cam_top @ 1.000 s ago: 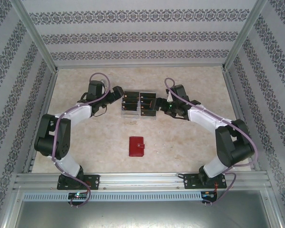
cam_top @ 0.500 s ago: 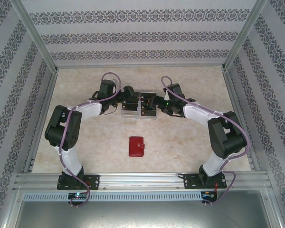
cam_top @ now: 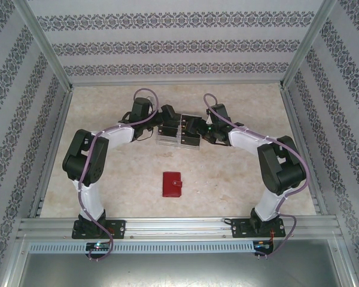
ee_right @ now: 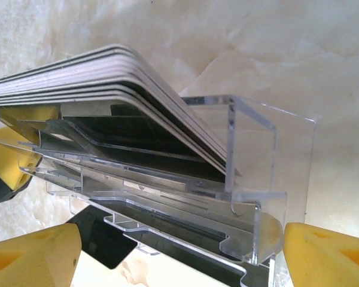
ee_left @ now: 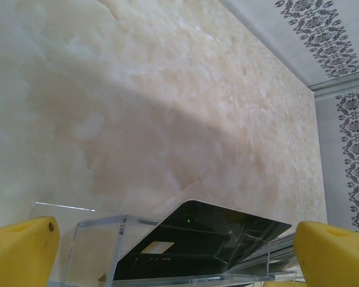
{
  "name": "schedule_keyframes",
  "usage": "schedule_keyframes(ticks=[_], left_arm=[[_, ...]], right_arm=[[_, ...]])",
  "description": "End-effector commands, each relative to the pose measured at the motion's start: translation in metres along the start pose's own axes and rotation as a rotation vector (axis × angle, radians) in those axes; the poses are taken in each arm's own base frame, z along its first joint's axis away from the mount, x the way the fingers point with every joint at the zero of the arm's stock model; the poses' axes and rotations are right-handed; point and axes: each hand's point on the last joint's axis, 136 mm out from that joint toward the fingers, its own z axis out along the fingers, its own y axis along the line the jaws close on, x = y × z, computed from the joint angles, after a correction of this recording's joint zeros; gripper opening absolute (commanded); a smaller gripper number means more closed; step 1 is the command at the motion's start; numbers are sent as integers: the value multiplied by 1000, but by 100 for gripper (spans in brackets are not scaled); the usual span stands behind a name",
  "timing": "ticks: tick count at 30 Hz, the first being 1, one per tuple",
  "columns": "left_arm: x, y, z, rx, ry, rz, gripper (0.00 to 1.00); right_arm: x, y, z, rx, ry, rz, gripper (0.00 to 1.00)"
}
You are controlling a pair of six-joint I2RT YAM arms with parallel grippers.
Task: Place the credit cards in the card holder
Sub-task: Move the storage box to the top-right of the table.
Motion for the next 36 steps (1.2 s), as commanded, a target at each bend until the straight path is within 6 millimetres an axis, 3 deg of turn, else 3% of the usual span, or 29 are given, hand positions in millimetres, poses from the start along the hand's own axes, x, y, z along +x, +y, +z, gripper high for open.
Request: schedule_keyframes(ticks=[1,8,17,24,28,29,30,36], left_arm=[[14,-50,9,129,41,30,100],[25,-75,28,157,66,55,100],[53,-106,60,194,119,84,100],[71,-115,91,198,156,85,100],[71,-113,98,193,151,77,100],[69,-114,98,194,147,81,100],[68,-114,97,192,143,87,100],[52,-110,87,183,98,101,100]], right_arm=[[-25,31,-11,-102,-71,-22,86],[-40,13,-28,-87,-115,18,86],[-51,-17,-58,-59,-174,62,86],[-54,-46,-72,-10,-198,97,86],[-55,-64,-75,26,-202,119,87],[-55,-69,-76,38,-204,126,89],[-55,-77,-79,64,-211,139,98],[-62,-99,-111,131,-304,173,98]])
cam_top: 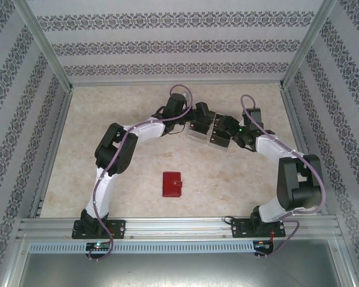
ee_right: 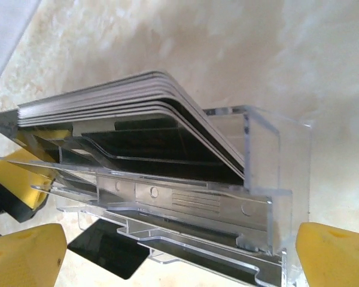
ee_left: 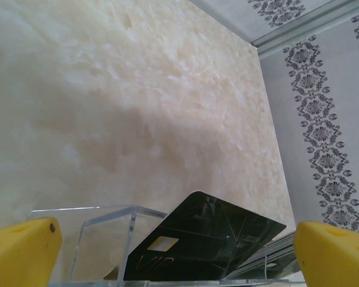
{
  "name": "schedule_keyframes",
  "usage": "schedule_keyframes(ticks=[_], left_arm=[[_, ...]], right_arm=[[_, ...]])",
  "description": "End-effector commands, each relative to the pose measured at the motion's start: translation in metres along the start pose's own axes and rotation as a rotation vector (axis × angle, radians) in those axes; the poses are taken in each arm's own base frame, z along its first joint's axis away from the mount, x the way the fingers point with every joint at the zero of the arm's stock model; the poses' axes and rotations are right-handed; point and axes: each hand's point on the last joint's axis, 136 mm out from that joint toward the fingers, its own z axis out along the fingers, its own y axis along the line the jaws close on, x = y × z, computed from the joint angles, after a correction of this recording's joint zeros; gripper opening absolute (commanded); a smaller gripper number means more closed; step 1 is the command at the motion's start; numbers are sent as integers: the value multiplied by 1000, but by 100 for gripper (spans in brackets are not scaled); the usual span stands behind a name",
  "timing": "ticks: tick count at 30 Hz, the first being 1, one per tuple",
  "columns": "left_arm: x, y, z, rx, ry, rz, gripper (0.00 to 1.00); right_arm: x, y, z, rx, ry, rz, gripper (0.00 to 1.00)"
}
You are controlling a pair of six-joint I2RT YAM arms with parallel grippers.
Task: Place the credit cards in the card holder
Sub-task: Move the storage box to the top-right of the table, then pick up the card holder from the bottom-center of the table.
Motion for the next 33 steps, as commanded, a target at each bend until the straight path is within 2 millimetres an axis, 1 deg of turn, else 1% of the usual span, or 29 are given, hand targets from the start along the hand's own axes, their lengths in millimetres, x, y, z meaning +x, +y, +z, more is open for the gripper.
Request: schedule_keyframes(ticks=[1,4,6,7,9,11,12,14,15,16,18,20,22,27,30,33], left_arm=[[-3,-6,-8,16,-3,-2,100],[-18,-4,-20,26,-45,-12,100],[-28,-2,-27,26,-63,-20,100],[-32,0,-32,25,-70,-23,100],[-42,2,-45,24,-92,-26,100],[-54,5,-63,26,-126,-33,100],[-59,8,-75,23,-144,-36,100],[-67,13,-99,20,-170,-45,100],[-68,14,-113,21,-179,-42,100],[-68,20,-126,1,-186,-43,100],[-62,26,-149,-32,-188,-29,100],[-49,36,-169,-108,-171,-14,100],[-32,47,-192,-195,-137,9,100],[15,86,-240,-364,-79,20,100],[39,106,-265,-425,-84,6,100],[60,120,-283,-449,-91,-25,100]], right_arm=[[-17,3,-24,-1,-89,-36,98],[-25,3,-44,18,-146,-65,98],[-26,5,-53,14,-157,-71,98],[-25,9,-58,6,-158,-82,97],[-17,18,-66,-18,-145,-106,92],[-3,30,-73,-29,-116,-160,86],[10,36,-76,-18,-83,-201,84],[39,46,-77,10,-11,-296,80],[56,49,-76,36,29,-346,79],[73,50,-74,62,69,-389,78],[102,51,-69,98,128,-457,75],[130,51,-64,138,173,-510,72],[160,55,-60,160,211,-555,68],[222,59,-46,221,284,-639,63],[249,58,-38,278,315,-688,62],[267,59,-32,328,329,-738,61]])
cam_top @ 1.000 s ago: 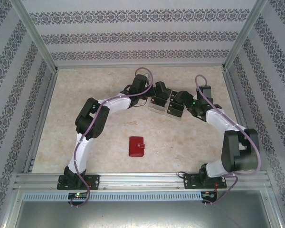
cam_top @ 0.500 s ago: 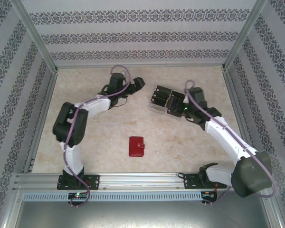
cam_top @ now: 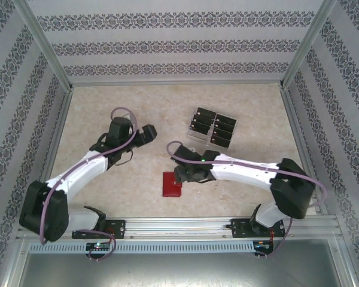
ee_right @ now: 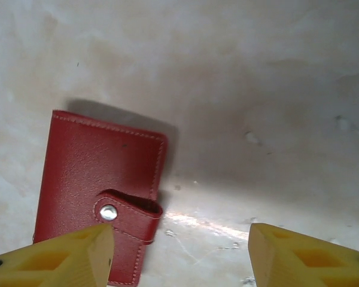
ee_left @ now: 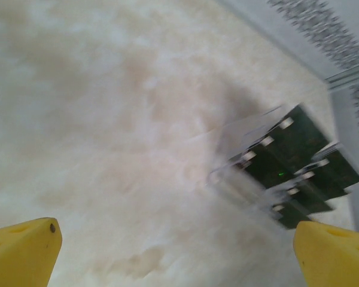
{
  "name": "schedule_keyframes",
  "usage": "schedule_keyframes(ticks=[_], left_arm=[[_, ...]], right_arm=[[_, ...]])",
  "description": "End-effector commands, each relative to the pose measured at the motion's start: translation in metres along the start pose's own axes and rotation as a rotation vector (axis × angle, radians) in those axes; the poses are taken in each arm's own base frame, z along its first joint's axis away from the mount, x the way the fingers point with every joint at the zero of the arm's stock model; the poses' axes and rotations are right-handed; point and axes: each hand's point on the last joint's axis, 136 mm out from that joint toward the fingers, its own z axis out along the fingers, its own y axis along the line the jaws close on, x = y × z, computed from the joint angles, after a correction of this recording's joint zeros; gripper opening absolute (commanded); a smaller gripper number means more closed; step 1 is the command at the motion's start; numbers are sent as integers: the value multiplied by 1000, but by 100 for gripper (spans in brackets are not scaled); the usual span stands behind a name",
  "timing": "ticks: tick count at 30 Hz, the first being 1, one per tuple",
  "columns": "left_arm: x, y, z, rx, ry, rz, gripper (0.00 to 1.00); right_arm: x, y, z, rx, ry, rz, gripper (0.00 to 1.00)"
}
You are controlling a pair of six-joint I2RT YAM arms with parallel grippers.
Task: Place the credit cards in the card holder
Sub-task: Pick up the card holder from the bottom-center of the table.
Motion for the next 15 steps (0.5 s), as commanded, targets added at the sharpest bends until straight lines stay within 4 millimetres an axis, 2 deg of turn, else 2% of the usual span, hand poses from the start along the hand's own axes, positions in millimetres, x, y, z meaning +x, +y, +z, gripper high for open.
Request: schedule_keyframes(ticks=[1,7,15], left_arm=[[24,33,-14,-97,16,-11,100],[50,60,-19,-130,28,-55,100],[58,70,-19,-159,45,-46,100]], right_arm=[[0,3,1,104,-18,8,61],[3,22,13,160,16,-52,52],[6,37,24,180,45,-86,48]])
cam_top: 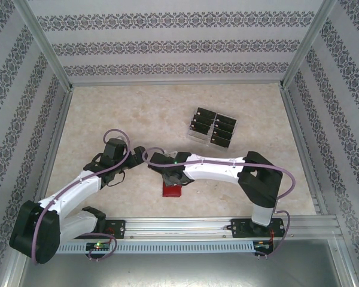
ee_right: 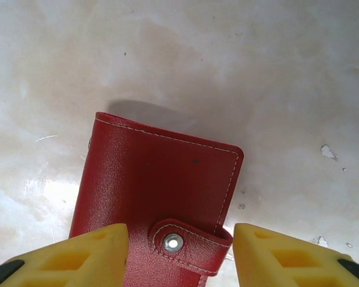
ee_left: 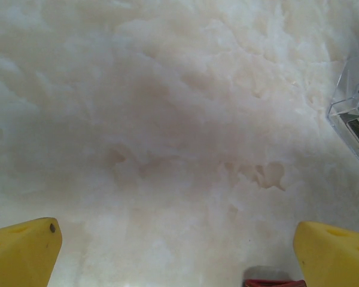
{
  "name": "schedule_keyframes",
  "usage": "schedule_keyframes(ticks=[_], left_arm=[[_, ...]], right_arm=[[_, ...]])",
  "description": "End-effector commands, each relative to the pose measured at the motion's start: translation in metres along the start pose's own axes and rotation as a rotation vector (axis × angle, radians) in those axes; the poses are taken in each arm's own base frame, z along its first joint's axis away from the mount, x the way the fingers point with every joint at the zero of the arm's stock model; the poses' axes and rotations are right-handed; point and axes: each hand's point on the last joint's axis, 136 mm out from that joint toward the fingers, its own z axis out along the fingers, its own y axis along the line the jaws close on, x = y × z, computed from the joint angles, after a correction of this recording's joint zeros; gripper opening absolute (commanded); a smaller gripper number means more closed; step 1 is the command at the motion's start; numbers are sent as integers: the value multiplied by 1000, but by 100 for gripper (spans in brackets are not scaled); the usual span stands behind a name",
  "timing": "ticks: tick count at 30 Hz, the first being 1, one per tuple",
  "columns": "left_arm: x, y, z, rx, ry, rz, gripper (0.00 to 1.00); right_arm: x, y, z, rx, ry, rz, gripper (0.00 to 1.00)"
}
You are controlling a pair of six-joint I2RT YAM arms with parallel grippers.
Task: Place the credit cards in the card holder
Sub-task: Pick up the card holder from the bottom-center of the table.
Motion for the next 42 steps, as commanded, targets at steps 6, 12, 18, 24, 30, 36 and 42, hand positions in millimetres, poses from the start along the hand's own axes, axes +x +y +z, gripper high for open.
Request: schedule_keyframes(ticks=[6,12,18,24,30,36,42], left_arm=[[4,7,-1,-22,4,-1,100],[3,4,-2,-12,0,-8,100],[2,4,-2,-13,-3,-11,100],[1,4,-3,-13,-8,-5,100],[1,-5,-3,18,11,29,100],[8,-24,1,101,80,59,100],[15,-49,10,215,157,25,100]], right_arm=[[13,1,7,69,36,-25,45],[20,-3,18,100,53,-32,41],[24,-10,24,128,55,-35,29],[24,-14,24,126,53,-40,10],[10,-19,14,97,11,-54,0],[-13,-16,2,6,-71,-60,0],[-29,-22,-9,-50,-130,-23,0]])
